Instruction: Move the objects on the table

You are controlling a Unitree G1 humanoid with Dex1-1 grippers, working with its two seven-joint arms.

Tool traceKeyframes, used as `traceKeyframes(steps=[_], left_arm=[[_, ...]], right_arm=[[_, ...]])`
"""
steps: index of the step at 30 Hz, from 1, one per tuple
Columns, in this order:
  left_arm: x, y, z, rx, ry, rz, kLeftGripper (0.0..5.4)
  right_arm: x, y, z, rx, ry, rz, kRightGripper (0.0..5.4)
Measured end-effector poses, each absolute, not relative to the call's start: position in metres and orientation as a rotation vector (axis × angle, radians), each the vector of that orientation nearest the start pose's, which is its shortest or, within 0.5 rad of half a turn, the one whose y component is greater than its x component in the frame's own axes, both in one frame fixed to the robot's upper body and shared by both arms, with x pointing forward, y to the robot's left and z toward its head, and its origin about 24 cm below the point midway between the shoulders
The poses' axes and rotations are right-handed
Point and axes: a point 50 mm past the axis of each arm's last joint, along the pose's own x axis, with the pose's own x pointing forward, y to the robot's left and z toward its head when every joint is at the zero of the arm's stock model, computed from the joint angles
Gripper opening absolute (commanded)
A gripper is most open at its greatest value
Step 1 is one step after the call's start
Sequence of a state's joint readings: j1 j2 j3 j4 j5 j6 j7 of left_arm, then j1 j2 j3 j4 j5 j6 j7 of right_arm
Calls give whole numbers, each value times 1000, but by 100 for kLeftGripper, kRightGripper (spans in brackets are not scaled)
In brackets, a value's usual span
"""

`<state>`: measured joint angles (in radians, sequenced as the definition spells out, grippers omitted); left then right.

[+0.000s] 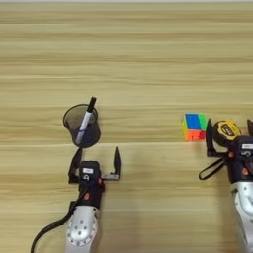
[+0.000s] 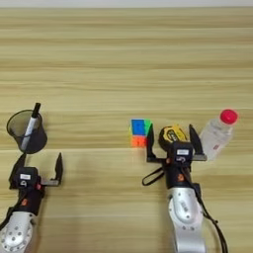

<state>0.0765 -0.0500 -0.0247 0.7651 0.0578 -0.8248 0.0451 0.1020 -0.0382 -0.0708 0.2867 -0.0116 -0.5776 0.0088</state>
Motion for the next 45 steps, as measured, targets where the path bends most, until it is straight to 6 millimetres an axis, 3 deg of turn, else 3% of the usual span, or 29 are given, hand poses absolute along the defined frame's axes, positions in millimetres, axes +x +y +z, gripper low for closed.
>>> traceKeyframes(steps=[17, 33, 45], left_arm=[[183, 147, -61, -2, 24, 107, 540], [218, 148, -50, 12, -10, 78, 540], [219, 155, -52, 23, 5, 105, 540]], right_arm=[[220, -176, 4, -61, -168, -66, 537], [219, -172, -1, -48, -150, -62, 537], [219, -172, -1, -47, -151, -70, 537]])
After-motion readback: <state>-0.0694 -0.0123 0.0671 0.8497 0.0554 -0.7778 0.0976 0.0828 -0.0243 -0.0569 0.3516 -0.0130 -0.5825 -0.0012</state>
